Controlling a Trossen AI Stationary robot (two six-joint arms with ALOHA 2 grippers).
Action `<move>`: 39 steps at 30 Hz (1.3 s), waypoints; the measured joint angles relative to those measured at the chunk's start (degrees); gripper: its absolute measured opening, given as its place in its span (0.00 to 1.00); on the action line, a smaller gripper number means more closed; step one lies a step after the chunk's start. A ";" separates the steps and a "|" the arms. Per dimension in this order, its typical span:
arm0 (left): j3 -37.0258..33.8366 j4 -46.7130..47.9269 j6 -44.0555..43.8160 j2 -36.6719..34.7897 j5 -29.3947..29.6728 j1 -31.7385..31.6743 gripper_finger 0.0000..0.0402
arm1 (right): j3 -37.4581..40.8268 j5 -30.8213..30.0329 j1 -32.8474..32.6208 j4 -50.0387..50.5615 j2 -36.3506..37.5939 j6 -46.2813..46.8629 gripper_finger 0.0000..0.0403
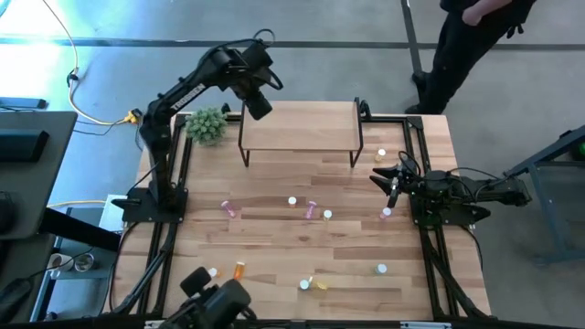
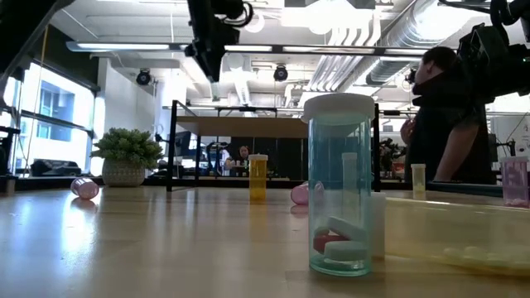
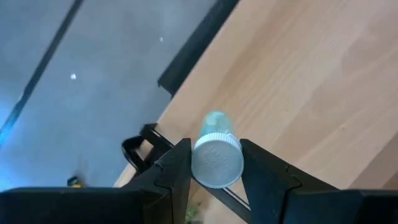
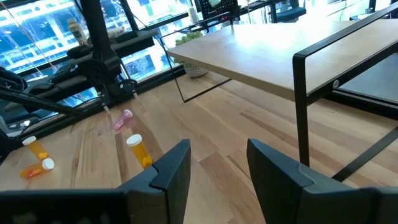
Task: Pick and place medicine bottles onto shelf by color
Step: Put the top blue pill bottle on the shelf
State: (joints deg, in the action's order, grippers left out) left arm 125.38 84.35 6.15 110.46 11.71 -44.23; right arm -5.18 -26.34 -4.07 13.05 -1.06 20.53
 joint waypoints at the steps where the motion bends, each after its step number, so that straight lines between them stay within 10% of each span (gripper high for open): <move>1: 0.00 0.37 0.00 0.58 -0.21 0.00 0.28 | -0.01 -0.01 0.01 0.01 0.00 0.00 0.37; 39: -0.01 4.10 -1.46 7.76 -3.56 -1.71 0.28 | -0.01 0.01 0.01 0.01 0.02 0.00 0.37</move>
State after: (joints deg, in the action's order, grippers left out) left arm 125.37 88.45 4.69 118.22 8.16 -45.93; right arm -5.19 -26.33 -4.06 13.06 -1.04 20.53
